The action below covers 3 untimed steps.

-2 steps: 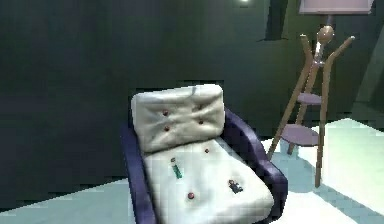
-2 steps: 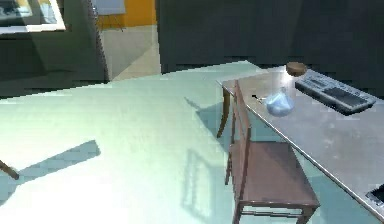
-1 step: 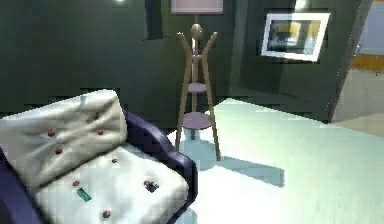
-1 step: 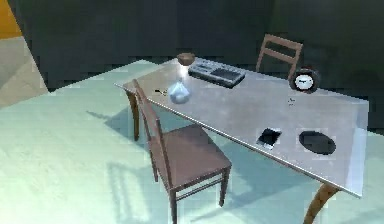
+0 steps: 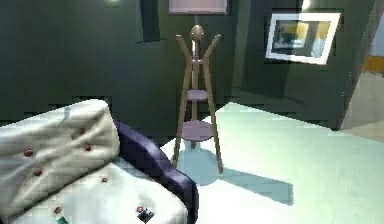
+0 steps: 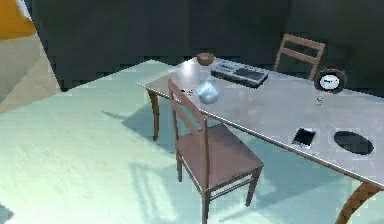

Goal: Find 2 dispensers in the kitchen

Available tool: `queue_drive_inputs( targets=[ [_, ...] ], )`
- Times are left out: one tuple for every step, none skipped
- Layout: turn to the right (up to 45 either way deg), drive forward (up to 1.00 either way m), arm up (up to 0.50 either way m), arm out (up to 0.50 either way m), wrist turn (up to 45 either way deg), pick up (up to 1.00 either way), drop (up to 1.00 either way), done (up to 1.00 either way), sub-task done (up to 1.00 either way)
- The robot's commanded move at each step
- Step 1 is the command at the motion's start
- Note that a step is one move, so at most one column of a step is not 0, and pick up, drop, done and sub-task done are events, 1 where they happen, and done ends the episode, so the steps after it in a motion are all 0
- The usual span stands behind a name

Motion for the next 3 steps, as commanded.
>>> queue_drive_inputs(
  targets=[
    [45.0,0.0,0.0,0.0,0.0,0.0,0.0,0.0,0.0],
    [3.0,0.0,0.0,0.0,0.0,0.0,0.0,0.0,0.0],
    [0.0,1.0,0.0,0.0,0.0,0.0,0.0,0.0,0.0]
  ],
)
